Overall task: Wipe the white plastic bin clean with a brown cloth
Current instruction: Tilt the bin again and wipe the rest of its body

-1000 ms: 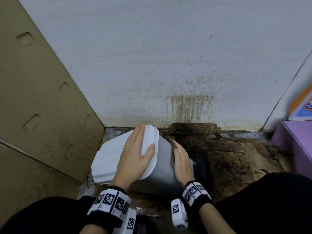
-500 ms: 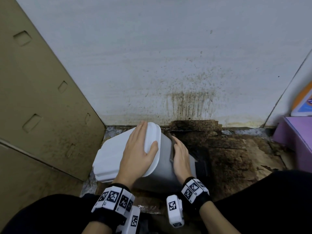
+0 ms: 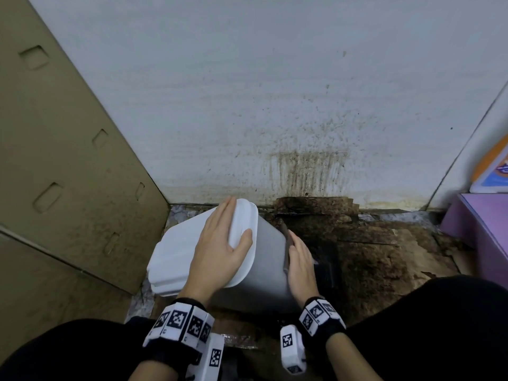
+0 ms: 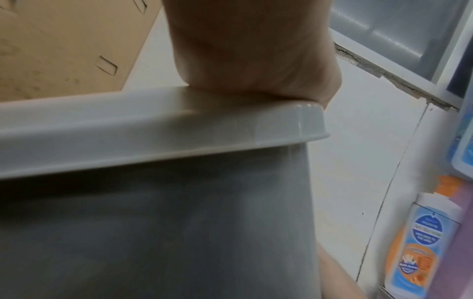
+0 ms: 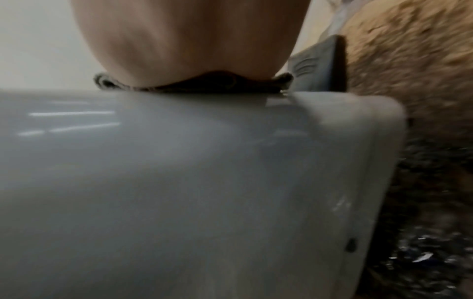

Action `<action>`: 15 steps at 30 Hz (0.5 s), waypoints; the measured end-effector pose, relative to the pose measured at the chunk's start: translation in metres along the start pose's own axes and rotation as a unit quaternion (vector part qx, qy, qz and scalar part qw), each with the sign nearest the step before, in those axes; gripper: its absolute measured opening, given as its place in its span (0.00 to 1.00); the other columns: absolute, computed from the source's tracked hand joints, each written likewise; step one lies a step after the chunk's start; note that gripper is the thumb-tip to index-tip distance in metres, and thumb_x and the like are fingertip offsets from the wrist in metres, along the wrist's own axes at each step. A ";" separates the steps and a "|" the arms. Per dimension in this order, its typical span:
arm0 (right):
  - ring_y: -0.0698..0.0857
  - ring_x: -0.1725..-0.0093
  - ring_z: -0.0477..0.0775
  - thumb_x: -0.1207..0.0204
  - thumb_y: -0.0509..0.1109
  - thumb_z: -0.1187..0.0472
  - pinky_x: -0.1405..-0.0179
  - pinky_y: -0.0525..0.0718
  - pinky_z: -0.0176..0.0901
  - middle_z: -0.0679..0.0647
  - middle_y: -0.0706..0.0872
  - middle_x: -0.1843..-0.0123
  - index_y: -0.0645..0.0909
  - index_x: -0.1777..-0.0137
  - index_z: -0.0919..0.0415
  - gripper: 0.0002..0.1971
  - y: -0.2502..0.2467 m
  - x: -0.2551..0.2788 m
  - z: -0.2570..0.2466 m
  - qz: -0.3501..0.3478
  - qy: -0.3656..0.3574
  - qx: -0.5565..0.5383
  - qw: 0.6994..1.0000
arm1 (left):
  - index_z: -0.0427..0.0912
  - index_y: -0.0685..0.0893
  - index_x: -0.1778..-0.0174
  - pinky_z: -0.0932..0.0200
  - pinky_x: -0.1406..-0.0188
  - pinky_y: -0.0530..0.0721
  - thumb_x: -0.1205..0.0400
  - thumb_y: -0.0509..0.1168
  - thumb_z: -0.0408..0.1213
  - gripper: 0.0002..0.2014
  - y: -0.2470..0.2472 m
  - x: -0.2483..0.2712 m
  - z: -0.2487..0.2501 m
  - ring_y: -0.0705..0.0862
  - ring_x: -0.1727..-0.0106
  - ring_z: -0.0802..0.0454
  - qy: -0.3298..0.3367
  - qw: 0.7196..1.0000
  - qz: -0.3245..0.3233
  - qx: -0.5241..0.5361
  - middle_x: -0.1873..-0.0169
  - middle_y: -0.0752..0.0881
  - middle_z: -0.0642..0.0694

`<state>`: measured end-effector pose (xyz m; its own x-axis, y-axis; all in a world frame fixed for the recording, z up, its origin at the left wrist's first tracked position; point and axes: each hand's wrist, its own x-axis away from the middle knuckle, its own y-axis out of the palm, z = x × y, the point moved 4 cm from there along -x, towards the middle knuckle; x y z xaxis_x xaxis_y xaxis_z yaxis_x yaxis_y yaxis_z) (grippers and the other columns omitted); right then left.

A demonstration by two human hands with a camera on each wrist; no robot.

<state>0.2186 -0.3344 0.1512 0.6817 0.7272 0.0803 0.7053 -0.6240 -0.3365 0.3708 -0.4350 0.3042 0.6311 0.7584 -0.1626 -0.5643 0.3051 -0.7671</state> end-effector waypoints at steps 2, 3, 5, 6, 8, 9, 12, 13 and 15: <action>0.62 0.15 0.47 0.08 0.45 0.58 0.15 0.53 0.39 0.49 0.67 0.15 0.62 0.16 0.47 0.22 -0.006 -0.003 0.018 -0.011 0.029 0.027 0.999 | 0.54 0.58 0.10 0.62 0.17 0.55 0.12 0.62 0.50 0.34 0.002 -0.001 0.002 0.55 0.12 0.64 -0.001 1.000 -0.001 -0.003 0.12 0.59 0.62; 0.62 0.14 0.48 0.08 0.45 0.59 0.15 0.53 0.40 0.50 0.67 0.14 0.63 0.15 0.49 0.22 -0.009 -0.004 0.023 -0.013 0.044 0.023 0.999 | 0.54 0.58 0.10 0.61 0.16 0.55 0.12 0.62 0.50 0.34 0.003 -0.001 0.004 0.55 0.12 0.64 -0.003 1.000 -0.003 -0.004 0.12 0.59 0.61; 0.61 0.14 0.49 0.08 0.46 0.59 0.13 0.54 0.46 0.51 0.66 0.14 0.63 0.14 0.52 0.23 -0.013 -0.005 0.022 -0.005 0.077 -0.011 0.997 | 0.54 0.58 0.10 0.58 0.15 0.57 0.12 0.62 0.51 0.34 0.007 -0.002 0.008 0.54 0.12 0.63 -0.003 1.000 -0.006 -0.009 0.12 0.59 0.61; 0.60 0.14 0.50 0.08 0.47 0.59 0.13 0.53 0.48 0.52 0.65 0.13 0.62 0.14 0.52 0.23 -0.013 -0.005 0.019 0.003 0.089 -0.023 0.996 | 0.54 0.58 0.10 0.57 0.14 0.58 0.12 0.62 0.52 0.34 0.008 -0.003 0.010 0.55 0.12 0.63 -0.004 1.000 -0.006 -0.011 0.12 0.59 0.61; 0.58 0.13 0.49 0.08 0.48 0.58 0.12 0.50 0.47 0.51 0.62 0.12 0.60 0.13 0.52 0.24 -0.011 -0.002 0.010 0.013 0.096 -0.024 0.995 | 0.54 0.58 0.10 0.55 0.15 0.59 0.12 0.62 0.51 0.34 0.008 -0.005 0.010 0.55 0.12 0.62 -0.011 1.000 -0.005 -0.012 0.11 0.59 0.60; 0.56 0.12 0.48 0.08 0.48 0.58 0.13 0.49 0.45 0.49 0.61 0.11 0.59 0.12 0.51 0.24 -0.008 0.001 0.006 0.015 0.089 -0.020 0.996 | 0.54 0.58 0.10 0.55 0.15 0.59 0.12 0.62 0.51 0.34 0.007 -0.005 0.010 0.56 0.12 0.61 -0.015 1.000 -0.005 -0.011 0.12 0.59 0.60; 0.53 0.11 0.46 0.08 0.47 0.56 0.11 0.48 0.49 0.45 0.57 0.10 0.56 0.12 0.49 0.25 0.005 0.012 -0.013 0.028 0.059 -0.030 0.997 | 0.54 0.58 0.10 0.54 0.15 0.59 0.12 0.61 0.50 0.34 0.002 -0.008 0.006 0.57 0.12 0.60 -0.028 1.000 -0.002 -0.011 0.12 0.60 0.60; 0.52 0.11 0.45 0.10 0.46 0.53 0.11 0.48 0.51 0.44 0.56 0.10 0.55 0.12 0.47 0.26 0.010 0.016 -0.023 0.031 0.044 -0.039 0.998 | 0.54 0.58 0.10 0.53 0.15 0.59 0.12 0.61 0.50 0.34 0.000 -0.009 0.005 0.57 0.12 0.59 -0.032 0.999 -0.001 -0.010 0.12 0.60 0.59; 0.49 0.11 0.41 0.15 0.43 0.47 0.10 0.47 0.49 0.39 0.52 0.10 0.53 0.12 0.43 0.30 0.021 0.024 -0.046 0.031 0.010 -0.052 0.998 | 0.52 0.58 0.10 0.52 0.13 0.60 0.12 0.61 0.49 0.34 0.000 -0.011 0.004 0.57 0.12 0.59 -0.033 0.999 -0.001 -0.010 0.11 0.60 0.58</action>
<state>0.2587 -0.3426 0.1892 0.7283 0.6805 0.0814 0.6766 -0.6950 -0.2432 0.3618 -0.4407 0.3080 0.5959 0.7939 -0.1208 -0.5515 0.2952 -0.7802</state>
